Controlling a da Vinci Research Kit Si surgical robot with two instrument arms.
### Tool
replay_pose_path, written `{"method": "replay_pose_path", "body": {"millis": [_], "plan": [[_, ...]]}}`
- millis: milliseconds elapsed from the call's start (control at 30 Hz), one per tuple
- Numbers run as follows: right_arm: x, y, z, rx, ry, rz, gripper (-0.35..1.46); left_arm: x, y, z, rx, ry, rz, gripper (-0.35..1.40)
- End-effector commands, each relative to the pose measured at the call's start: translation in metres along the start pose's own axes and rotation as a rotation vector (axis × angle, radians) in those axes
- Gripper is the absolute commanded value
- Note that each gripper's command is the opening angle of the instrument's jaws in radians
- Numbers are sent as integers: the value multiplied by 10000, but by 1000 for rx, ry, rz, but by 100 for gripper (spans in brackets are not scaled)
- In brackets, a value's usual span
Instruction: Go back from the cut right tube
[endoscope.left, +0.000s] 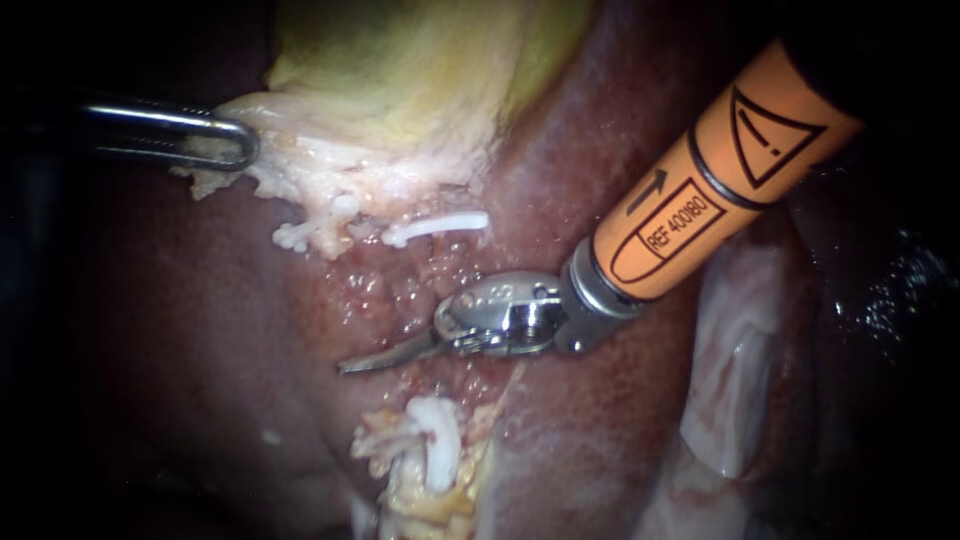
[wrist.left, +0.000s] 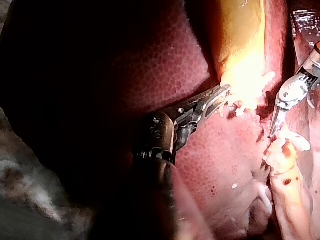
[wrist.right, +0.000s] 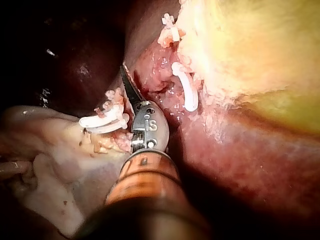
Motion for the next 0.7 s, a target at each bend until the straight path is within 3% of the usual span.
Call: {"method": "replay_pose_path", "body": {"millis": [33, 67, 100, 133, 167, 200, 267, 367, 567, 700], "plan": [[0, 0, -1, 1, 7, 6, -35, 0, 0, 0, 0, 0, 0, -35], [0, 0, -1, -1, 19, 5, -35, 0, 0, 0, 0, 0, 0, -35], [0, 0, -1, -5, 34, 4, -16, 0, 0, 0, 0, 0, 0, -35], [0, -1, -1, -17, 55, 20, 32, 0, 0, 0, 0, 0, 0, -35], [1, -1, -1, -26, 71, 25, 59, 0, 0, 0, 0, 0, 0, -35], [1, -1, -1, -36, 89, 37, 83, 0, 0, 0, 0, 0, 0, -35], [2, 0, -2, -57, 124, 61, 110, 0, 0, -1, 0, 0, 0, -35], [4, 0, -3, -75, 155, 63, 126, 0, 0, -1, 0, 0, 0, -35], [4, -1, -4, -113, 167, 68, 136, 0, 0, -1, 0, 0, 0, -35], [-1, -16, -11, -266, 187, 62, 143, 0, -1, -1, -1, 0, 0, -35]]}}
